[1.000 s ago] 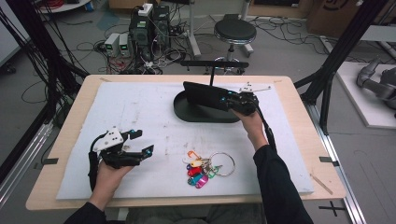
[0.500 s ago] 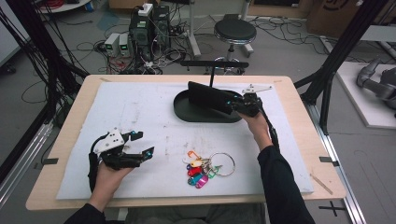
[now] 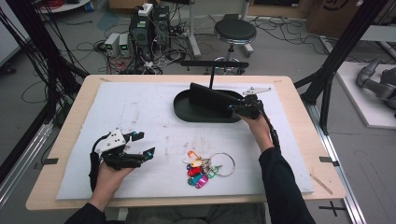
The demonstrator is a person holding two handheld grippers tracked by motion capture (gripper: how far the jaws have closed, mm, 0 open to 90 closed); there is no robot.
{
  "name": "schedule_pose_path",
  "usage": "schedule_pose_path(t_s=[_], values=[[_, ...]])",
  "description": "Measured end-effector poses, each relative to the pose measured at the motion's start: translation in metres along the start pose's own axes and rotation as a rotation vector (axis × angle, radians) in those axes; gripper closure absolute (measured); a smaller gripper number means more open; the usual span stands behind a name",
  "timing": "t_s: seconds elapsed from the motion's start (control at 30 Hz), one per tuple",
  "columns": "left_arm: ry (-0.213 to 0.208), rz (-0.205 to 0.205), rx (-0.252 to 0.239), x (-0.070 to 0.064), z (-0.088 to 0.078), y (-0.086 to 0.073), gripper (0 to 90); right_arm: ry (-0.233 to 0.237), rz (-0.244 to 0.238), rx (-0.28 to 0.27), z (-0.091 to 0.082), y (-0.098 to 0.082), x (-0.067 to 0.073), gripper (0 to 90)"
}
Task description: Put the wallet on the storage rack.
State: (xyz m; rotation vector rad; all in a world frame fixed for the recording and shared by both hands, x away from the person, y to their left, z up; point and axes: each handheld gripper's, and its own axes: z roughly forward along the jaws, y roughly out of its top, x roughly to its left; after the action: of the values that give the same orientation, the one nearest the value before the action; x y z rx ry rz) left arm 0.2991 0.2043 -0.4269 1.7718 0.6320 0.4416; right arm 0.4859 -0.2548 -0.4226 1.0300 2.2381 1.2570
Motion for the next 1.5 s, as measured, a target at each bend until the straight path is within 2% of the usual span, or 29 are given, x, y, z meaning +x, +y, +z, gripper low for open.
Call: schedule_pose_path(t_s=[0.3, 0.4, 0.43, 0.47, 0.5, 0.57, 0.67, 0.7, 0.73, 0.83, 0.87, 0.9, 1.03, 1.17, 1.3, 1.5], values=[[-0.002, 0.001, 0.008, 0.0, 0.001, -0.001, 24.9, -0.064, 0.025, -0.024, -0.009, 0.002, -0.001, 57.7], [0.0, 0.0, 0.01, 0.001, 0.001, -0.001, 24.9, -0.084, 0.029, -0.032, -0.015, 0.002, -0.003, 52.2], [-0.002, 0.001, 0.011, 0.001, 0.002, -0.001, 24.9, -0.09, 0.038, -0.04, -0.021, 0.003, -0.003, 46.0], [-0.002, 0.001, 0.011, 0.001, 0.002, -0.001, 24.9, -0.09, 0.038, -0.04, -0.021, 0.003, -0.003, 46.0], [-0.001, 0.004, 0.013, 0.002, 0.002, -0.001, 24.9, -0.107, 0.043, -0.042, -0.028, 0.004, -0.003, 41.7], [-0.001, 0.001, 0.014, 0.003, 0.002, -0.001, 24.9, -0.109, 0.042, -0.049, -0.032, 0.005, -0.002, 40.4], [0.001, -0.006, 0.019, 0.003, 0.004, -0.001, 24.9, -0.114, 0.029, -0.07, -0.047, 0.008, 0.0, 38.0], [0.002, -0.006, 0.023, 0.004, 0.005, -0.002, 24.9, -0.101, 0.031, -0.081, -0.058, 0.009, 0.001, 36.6], [0.002, -0.006, 0.023, 0.004, 0.005, -0.002, 24.9, -0.101, 0.031, -0.081, -0.058, 0.009, 0.001, 36.6], [0.005, -0.011, 0.032, 0.006, 0.008, -0.002, 24.9, -0.097, 0.011, -0.099, -0.078, 0.007, 0.007, 35.7], [0.005, -0.011, 0.032, 0.006, 0.008, -0.002, 24.9, -0.097, 0.011, -0.099, -0.078, 0.007, 0.007, 35.7], [0.007, -0.013, 0.038, 0.007, 0.01, -0.002, 24.9, -0.096, 0.01, -0.11, -0.087, 0.005, 0.01, 35.3], [0.006, -0.015, 0.041, 0.008, 0.013, -0.002, 24.9, -0.09, 0.011, -0.123, -0.099, -0.001, 0.014, 35.1], [0.002, -0.014, 0.044, 0.008, 0.017, -0.001, 24.9, -0.082, 0.033, -0.15, -0.118, -0.017, 0.02, 34.0], [0.006, -0.015, 0.048, 0.009, 0.019, -0.001, 24.9, -0.064, 0.045, -0.163, -0.132, -0.03, 0.023, 32.9], [0.018, -0.017, 0.045, 0.011, 0.02, 0.0, 24.8, -0.062, 0.065, -0.177, -0.148, -0.046, 0.027, 30.2]])
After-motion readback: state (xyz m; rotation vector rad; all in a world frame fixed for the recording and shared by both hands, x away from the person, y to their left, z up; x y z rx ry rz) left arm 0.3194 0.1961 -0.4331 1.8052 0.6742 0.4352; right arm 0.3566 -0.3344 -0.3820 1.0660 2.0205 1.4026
